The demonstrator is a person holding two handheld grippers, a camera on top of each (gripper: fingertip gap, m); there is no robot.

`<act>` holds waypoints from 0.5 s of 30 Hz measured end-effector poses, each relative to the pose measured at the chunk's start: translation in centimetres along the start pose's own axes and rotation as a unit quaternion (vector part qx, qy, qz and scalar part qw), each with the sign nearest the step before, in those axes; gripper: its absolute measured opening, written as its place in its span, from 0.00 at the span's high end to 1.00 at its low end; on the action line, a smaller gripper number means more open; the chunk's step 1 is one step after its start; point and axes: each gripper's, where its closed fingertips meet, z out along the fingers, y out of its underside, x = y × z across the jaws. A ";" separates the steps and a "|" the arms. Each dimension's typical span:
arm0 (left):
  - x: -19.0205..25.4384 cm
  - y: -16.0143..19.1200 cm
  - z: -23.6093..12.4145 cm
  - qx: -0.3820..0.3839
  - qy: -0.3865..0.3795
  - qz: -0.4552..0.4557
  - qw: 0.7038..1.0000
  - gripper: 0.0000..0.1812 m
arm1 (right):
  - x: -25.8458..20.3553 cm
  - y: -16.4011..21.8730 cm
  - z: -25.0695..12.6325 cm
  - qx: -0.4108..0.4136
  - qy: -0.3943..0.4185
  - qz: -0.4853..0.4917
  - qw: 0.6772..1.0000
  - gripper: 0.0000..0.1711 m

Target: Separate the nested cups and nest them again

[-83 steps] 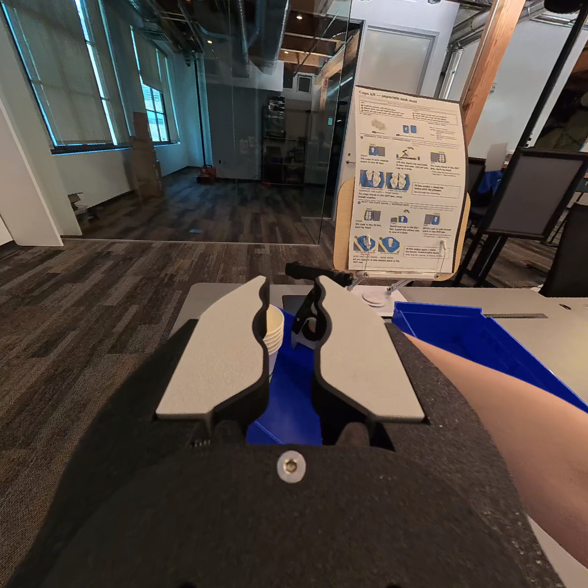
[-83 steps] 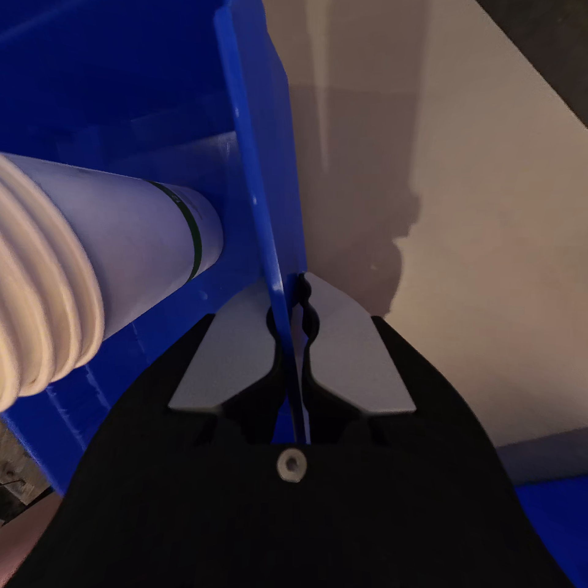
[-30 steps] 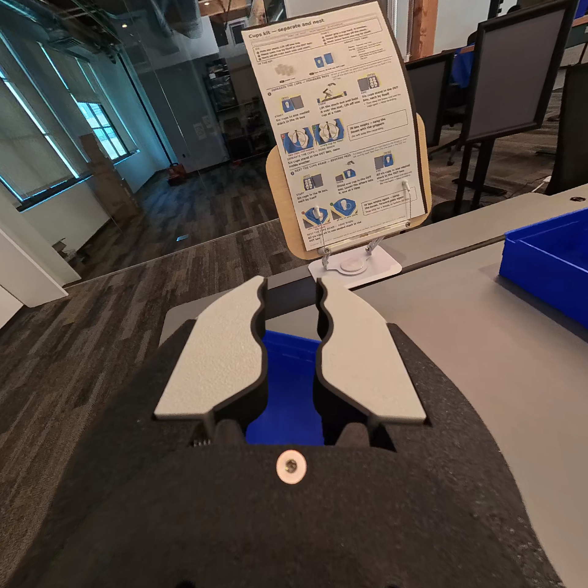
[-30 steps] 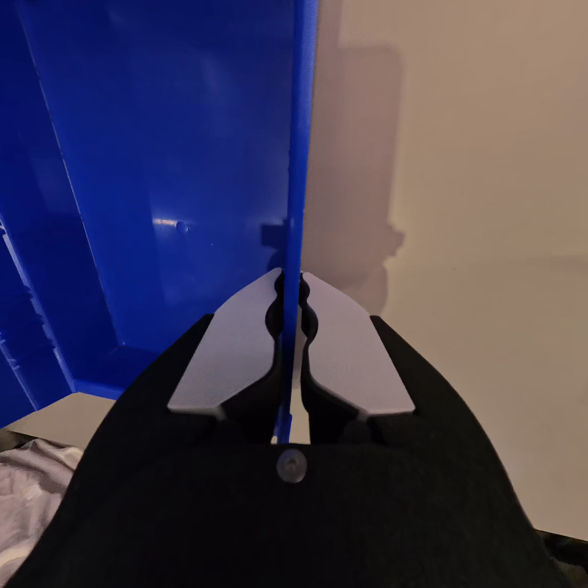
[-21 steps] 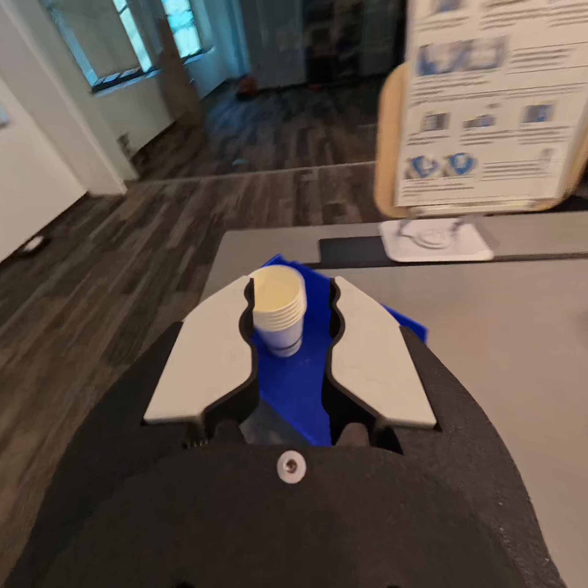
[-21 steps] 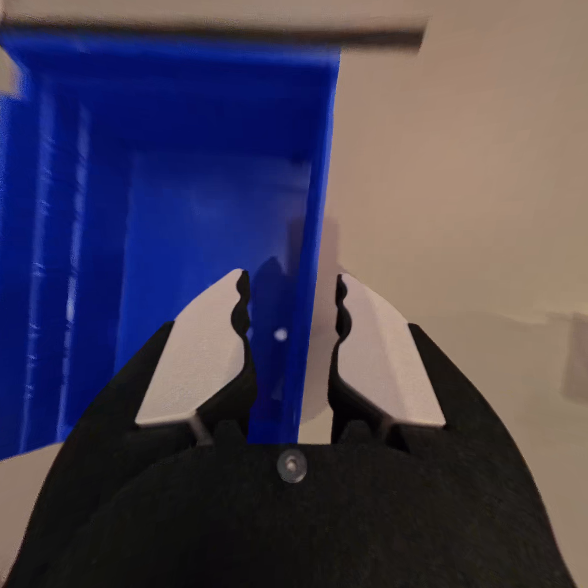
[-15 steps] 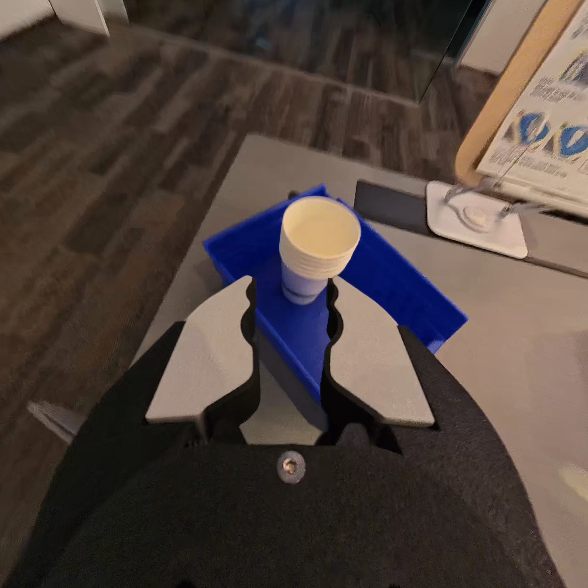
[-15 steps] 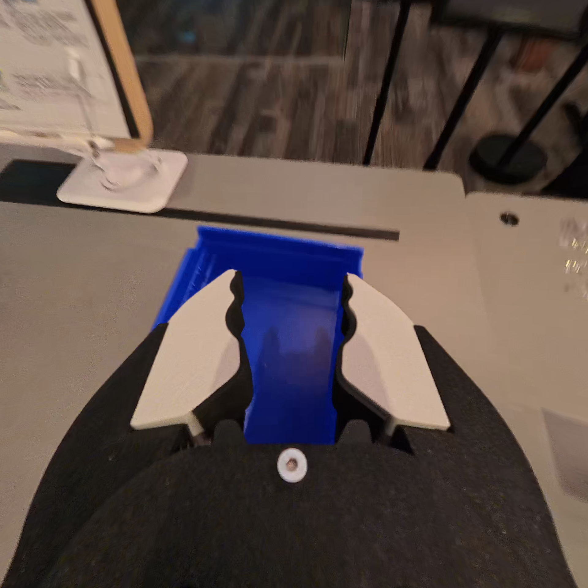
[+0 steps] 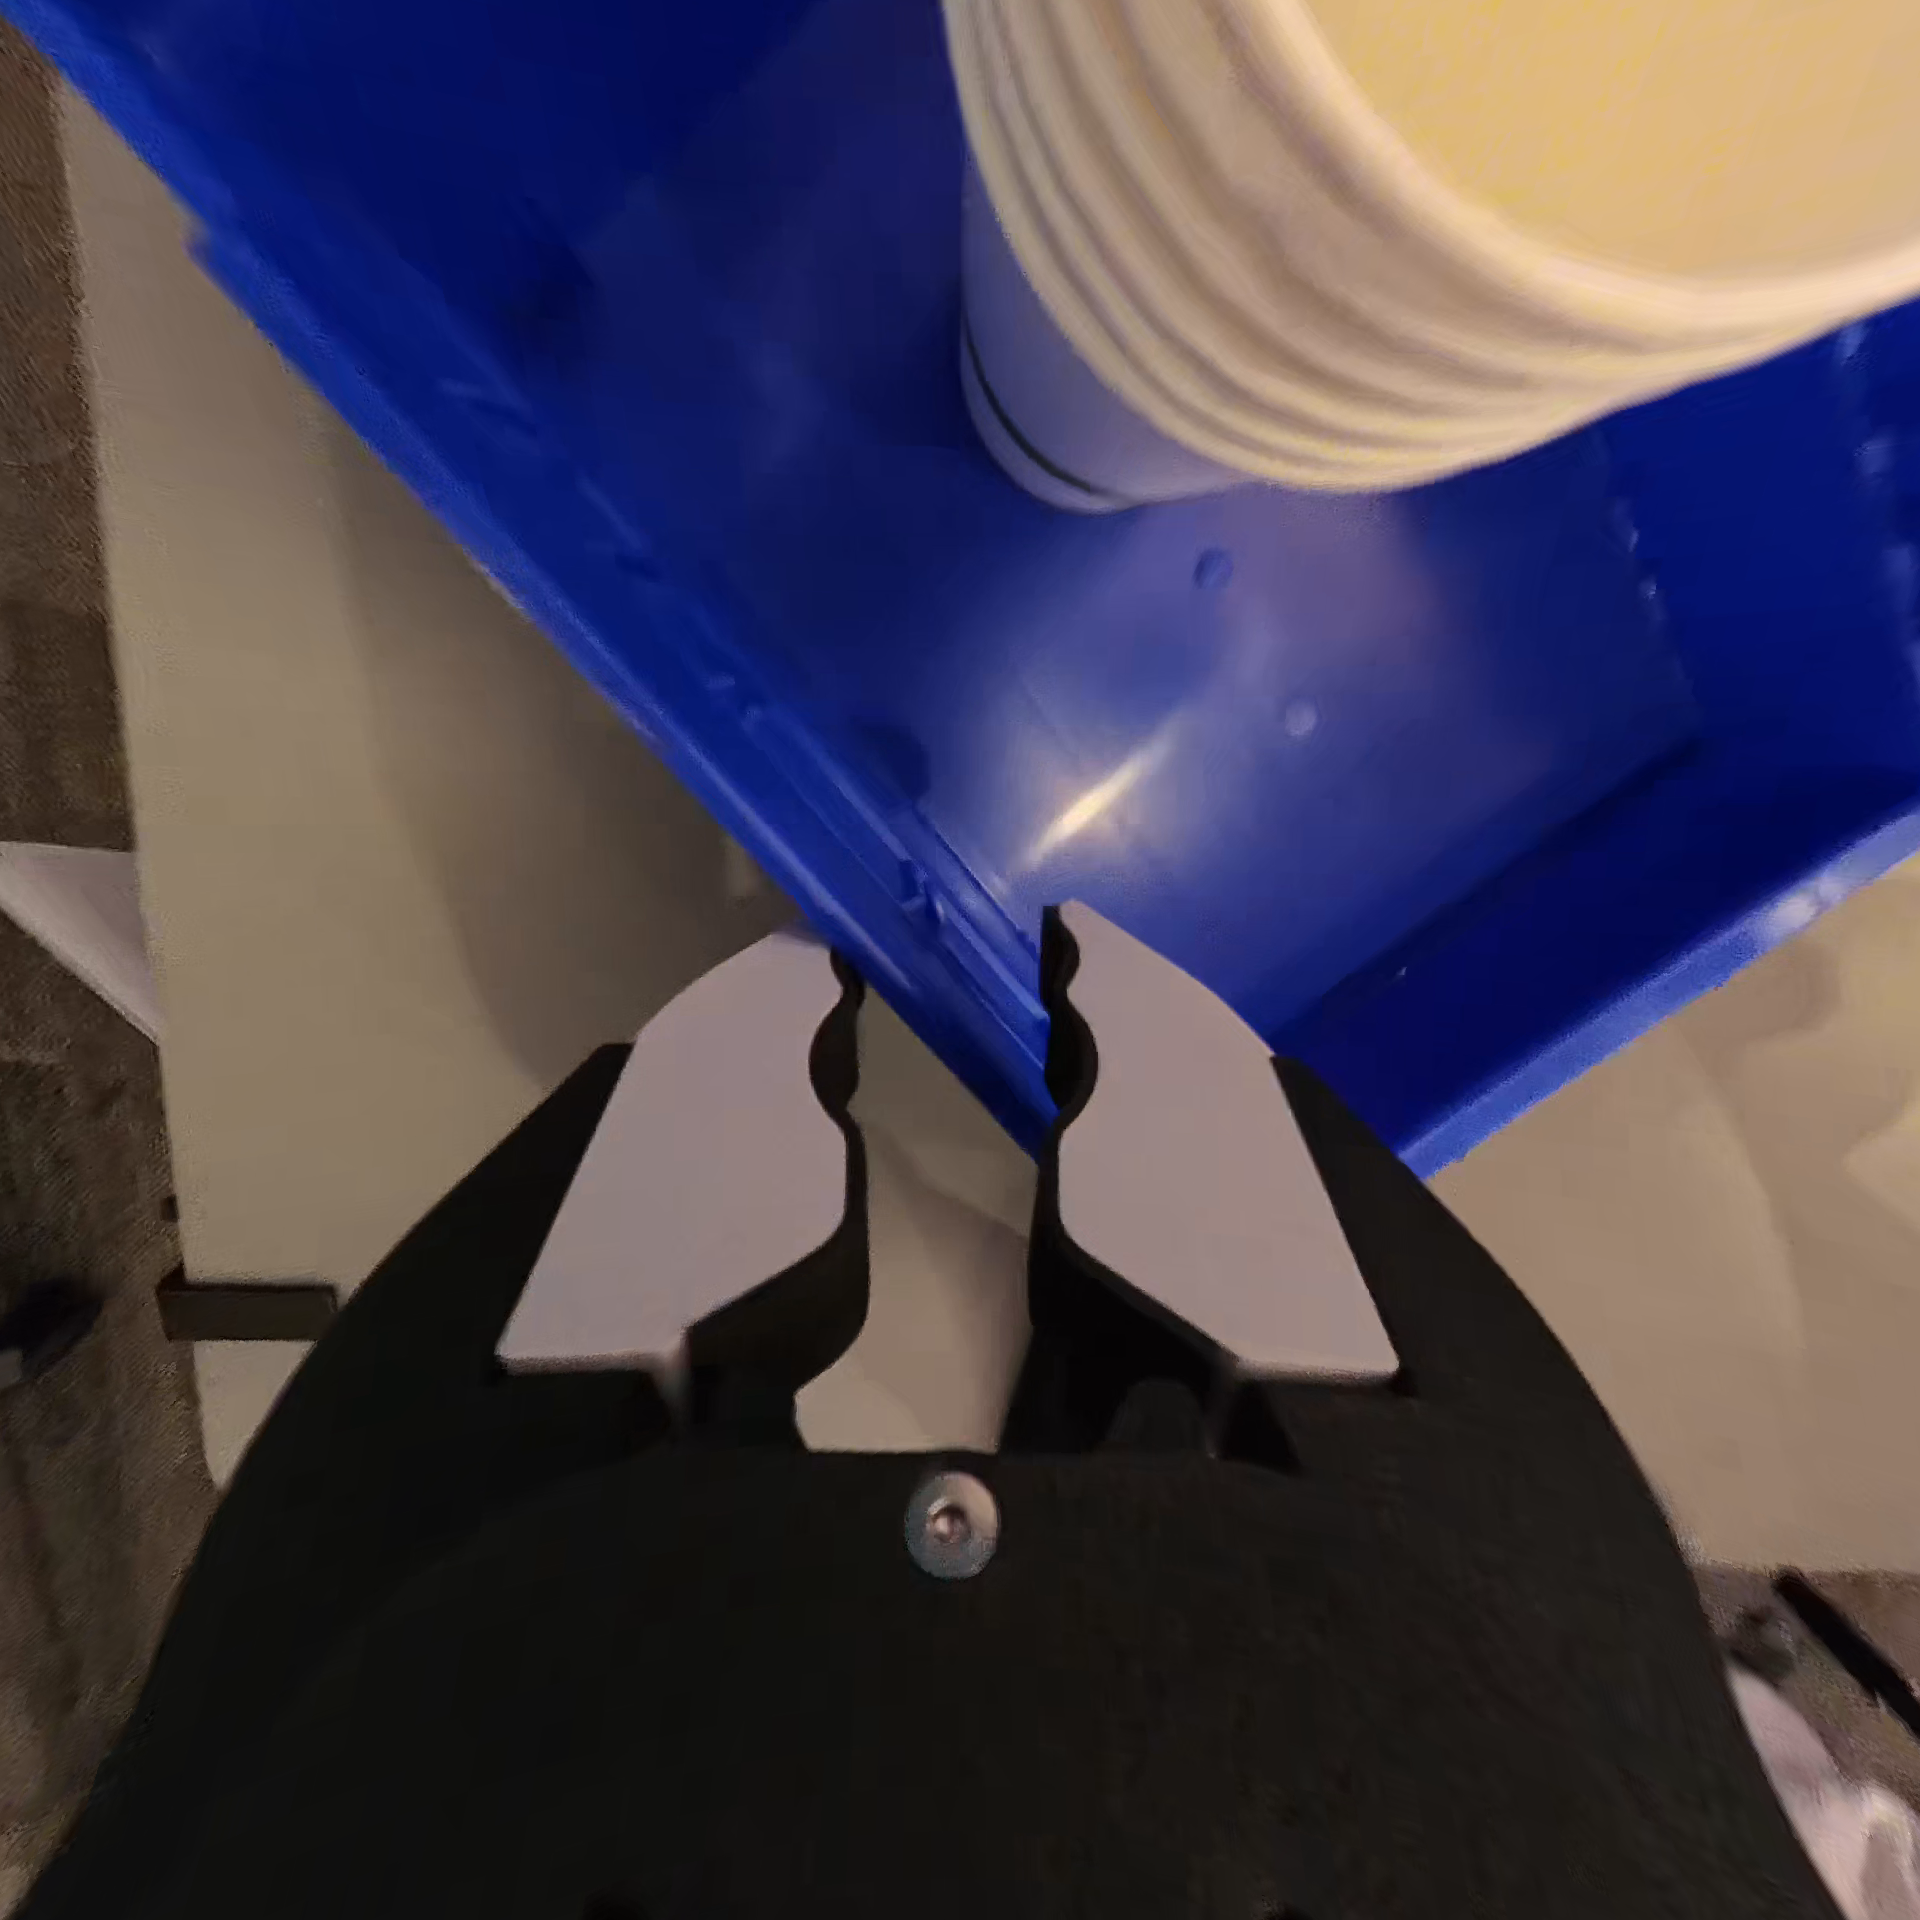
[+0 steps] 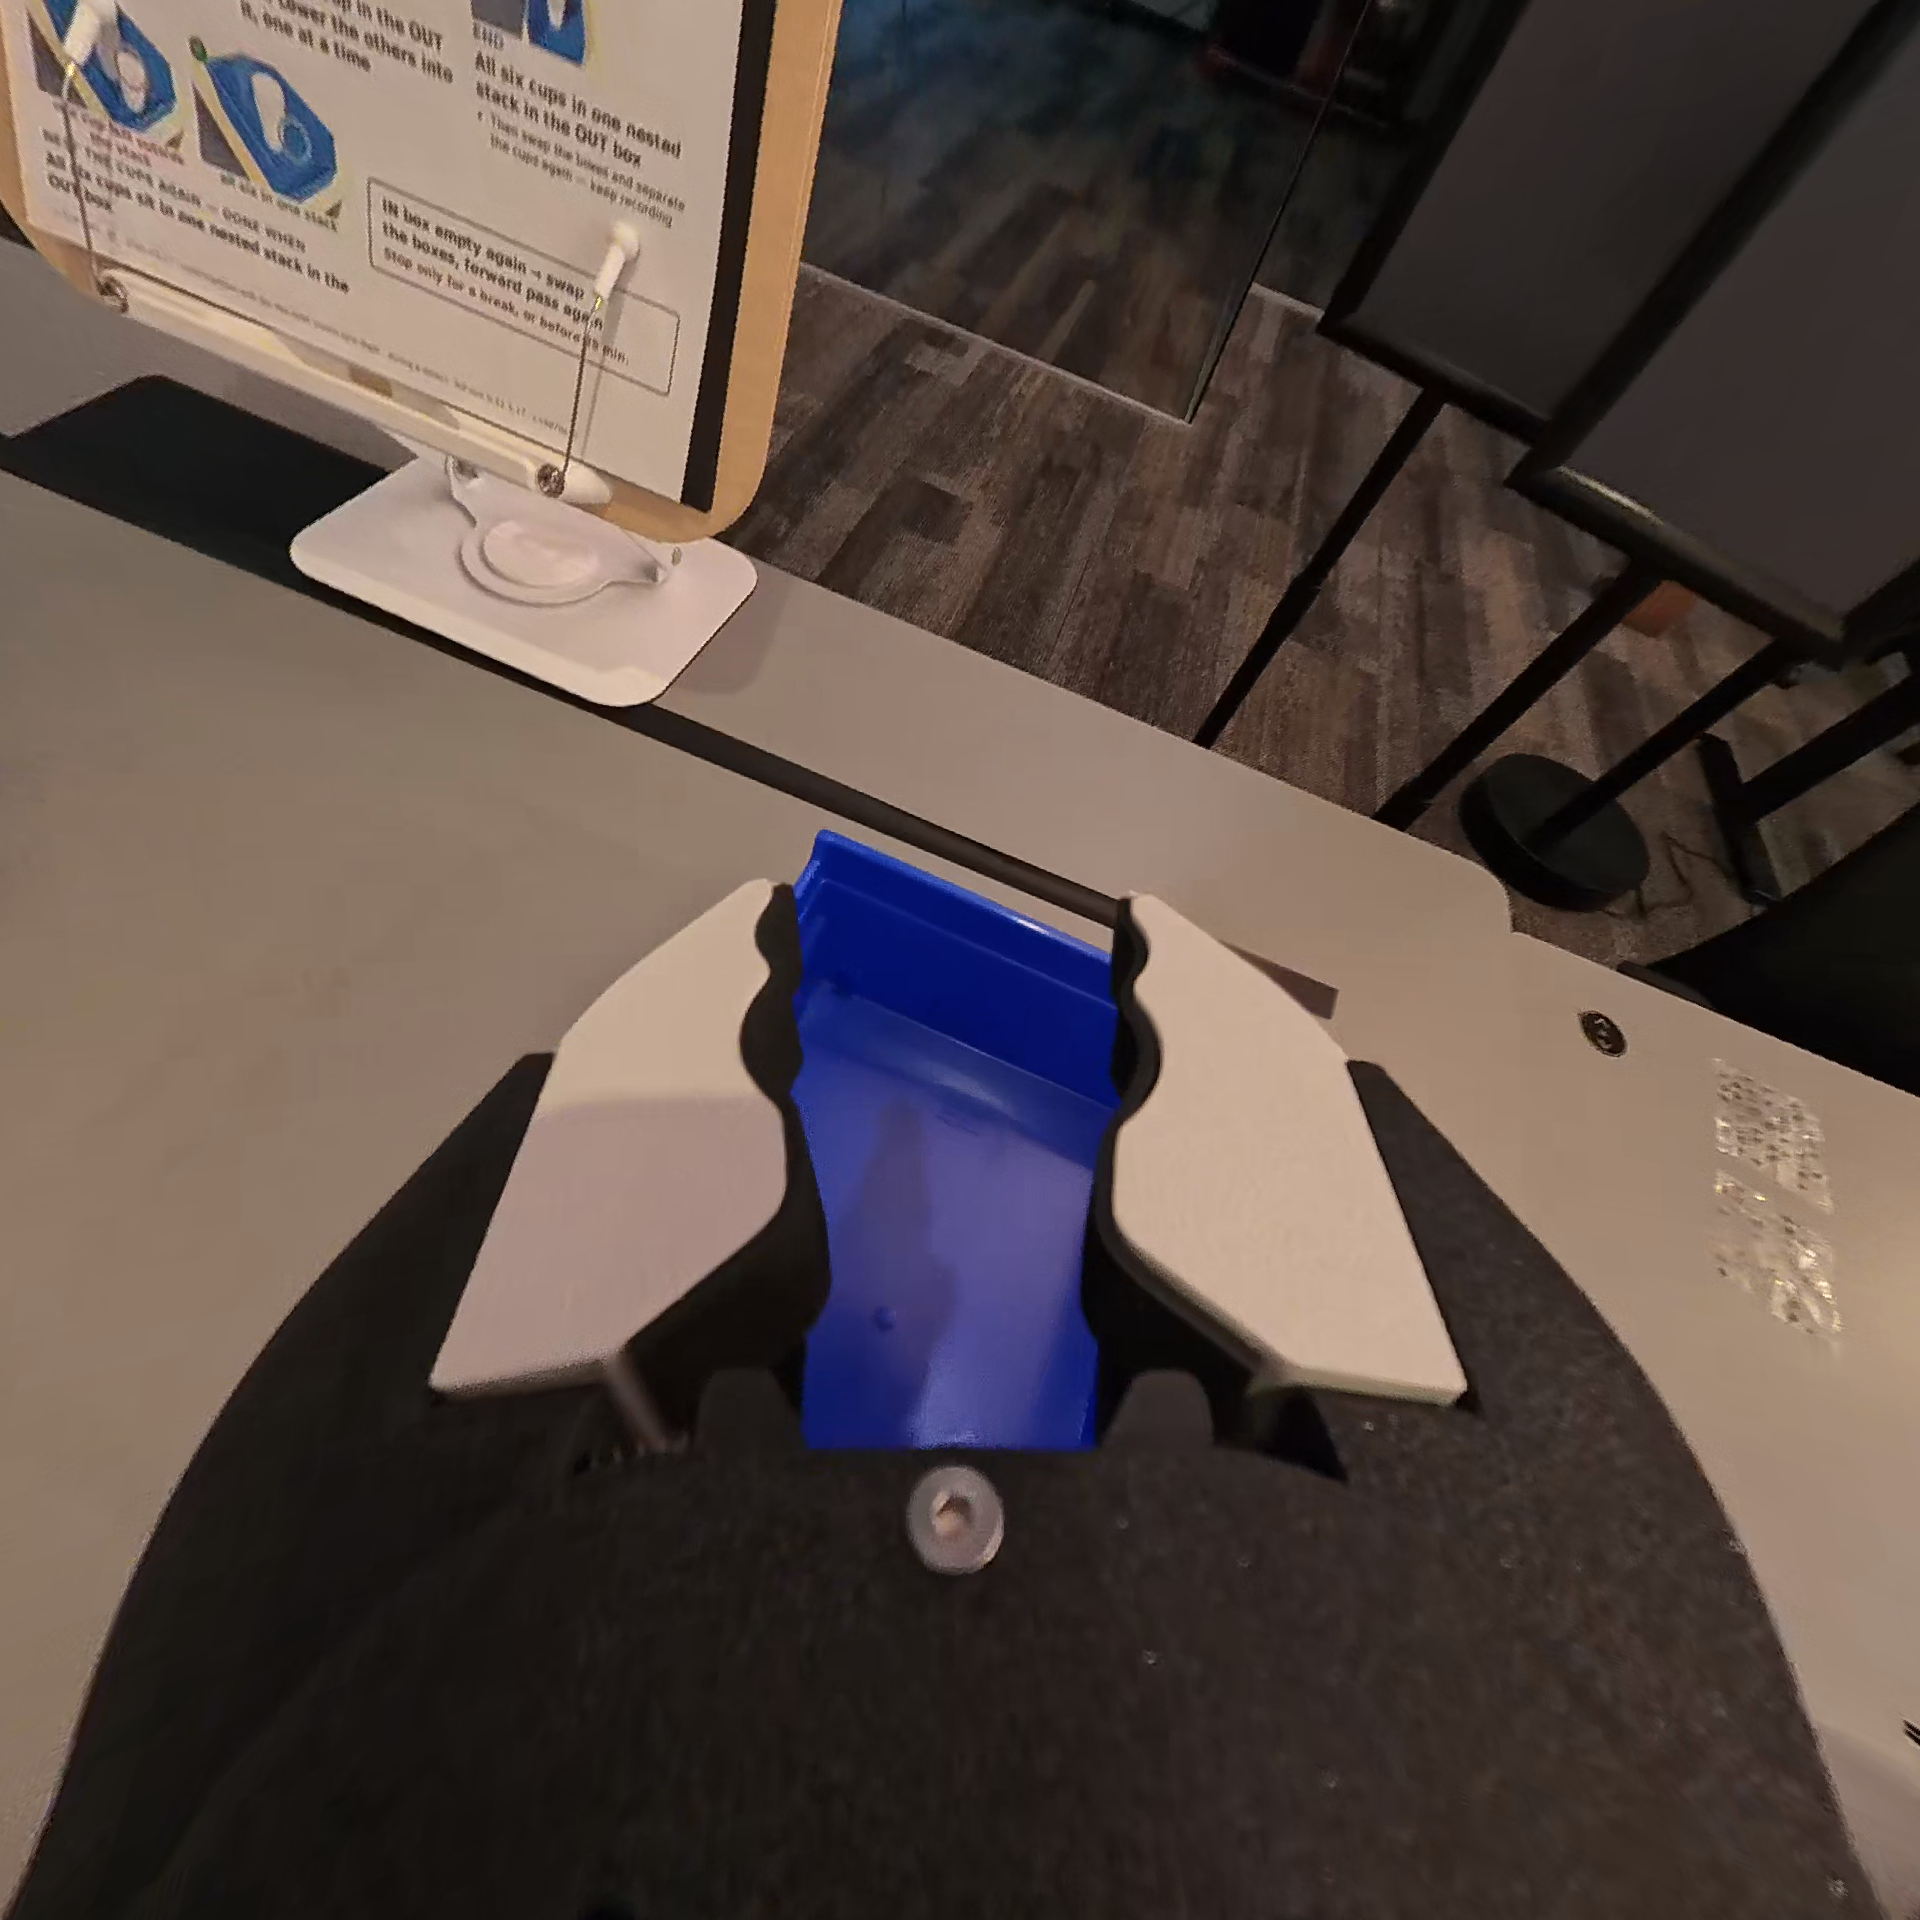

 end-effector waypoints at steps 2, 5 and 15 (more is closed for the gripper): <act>0.1 0.1 0.1 -0.009 -0.001 0.002 1.000 0.81 | -0.3 0.4 0.4 -0.010 -0.011 0.002 1.000 0.67; 0.0 -0.1 0.1 -0.017 -0.001 0.009 1.000 0.83 | -0.3 0.6 0.5 -0.016 -0.008 -0.008 1.000 0.67; 2.0 -2.8 0.4 0.000 0.017 0.108 0.994 0.93 | -1.5 0.5 0.5 -0.018 -0.020 -0.022 0.999 0.68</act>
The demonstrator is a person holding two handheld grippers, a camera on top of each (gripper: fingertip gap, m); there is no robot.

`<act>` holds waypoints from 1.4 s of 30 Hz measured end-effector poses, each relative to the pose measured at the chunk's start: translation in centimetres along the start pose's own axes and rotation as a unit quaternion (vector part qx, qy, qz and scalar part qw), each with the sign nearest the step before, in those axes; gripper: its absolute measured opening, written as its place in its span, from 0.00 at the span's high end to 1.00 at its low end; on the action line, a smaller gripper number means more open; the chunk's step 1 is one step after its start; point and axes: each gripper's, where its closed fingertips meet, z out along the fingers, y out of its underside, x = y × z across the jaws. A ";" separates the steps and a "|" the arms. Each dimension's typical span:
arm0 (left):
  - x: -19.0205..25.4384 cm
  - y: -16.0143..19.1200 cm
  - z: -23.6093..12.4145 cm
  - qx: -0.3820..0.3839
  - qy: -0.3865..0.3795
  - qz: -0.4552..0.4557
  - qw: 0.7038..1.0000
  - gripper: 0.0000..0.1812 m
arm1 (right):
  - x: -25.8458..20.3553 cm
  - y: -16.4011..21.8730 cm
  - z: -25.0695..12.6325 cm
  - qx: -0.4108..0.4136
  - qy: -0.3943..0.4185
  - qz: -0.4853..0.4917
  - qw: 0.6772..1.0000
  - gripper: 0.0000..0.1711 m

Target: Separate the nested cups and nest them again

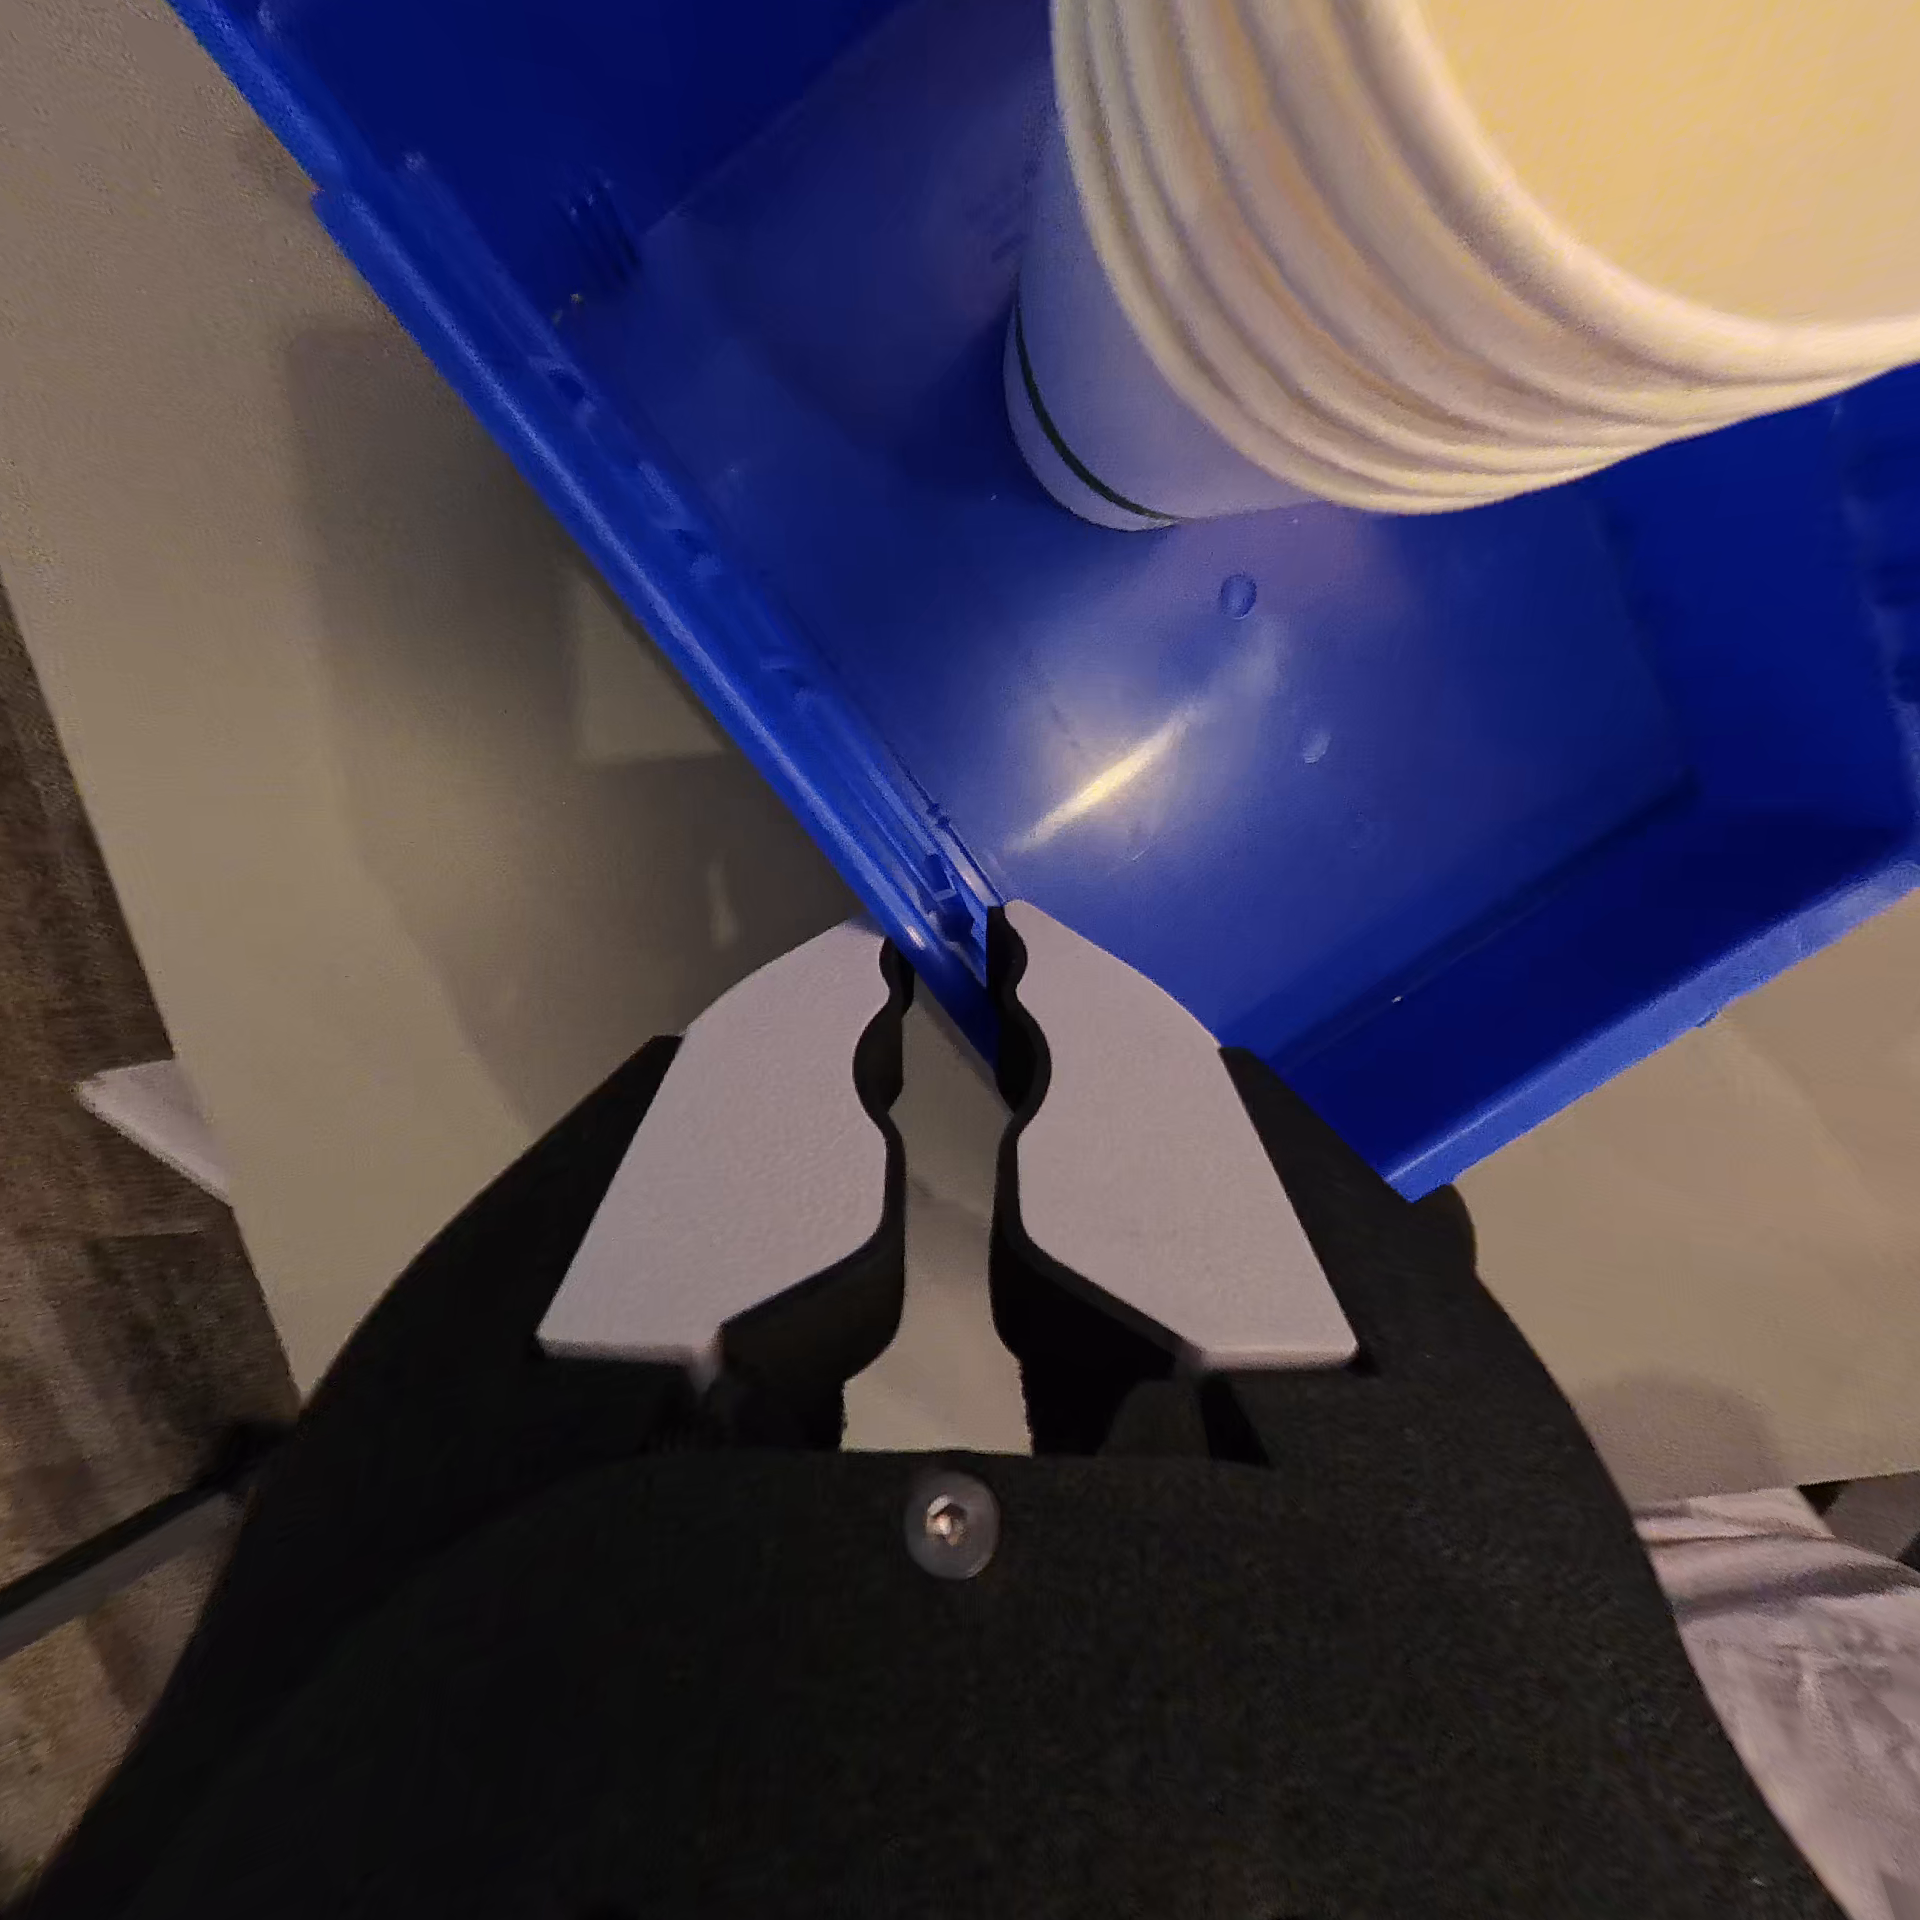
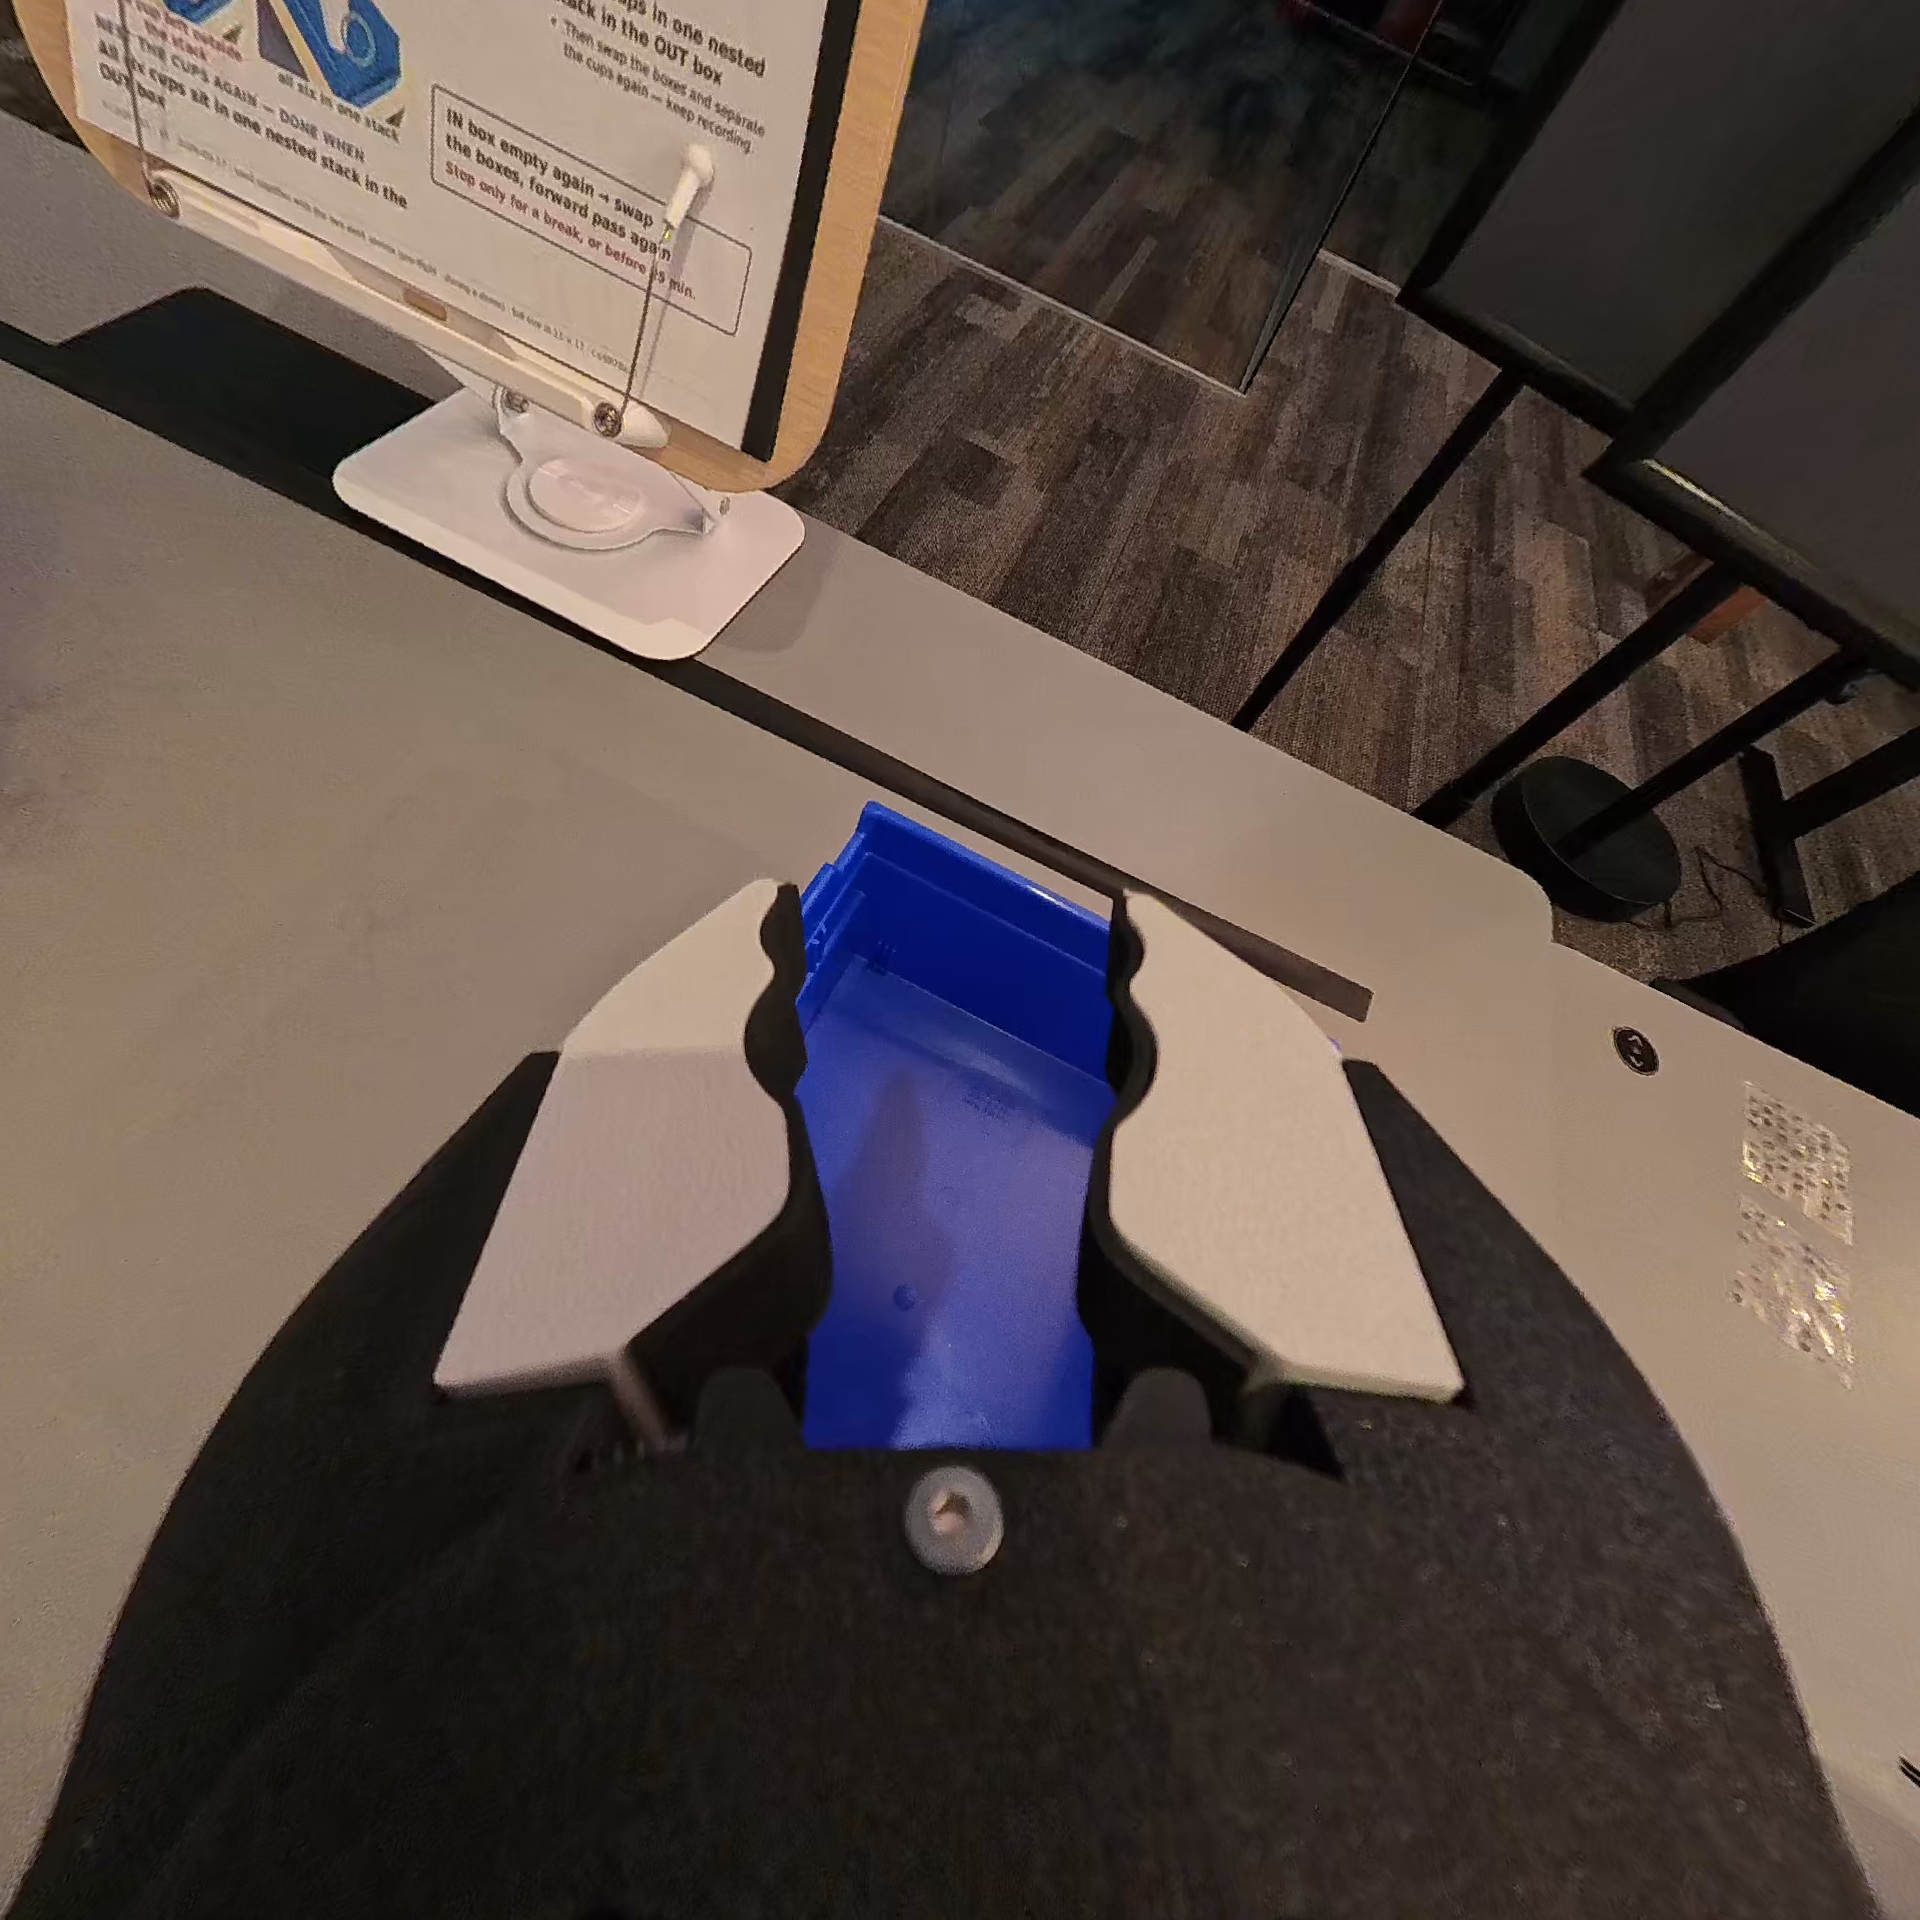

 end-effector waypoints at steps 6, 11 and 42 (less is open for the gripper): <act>0.2 -1.9 0.4 0.012 0.019 0.018 1.000 0.94 | -0.7 0.2 0.7 -0.012 -0.005 -0.012 1.000 0.68; 0.1 -2.0 0.2 0.032 0.033 -0.074 0.996 0.95 | -1.0 0.8 1.4 -0.034 -0.002 -0.025 0.999 0.68; -0.8 -1.9 3.2 -0.028 -0.035 0.158 0.986 0.94 | -2.1 1.5 2.6 -0.063 -0.016 -0.054 0.996 0.68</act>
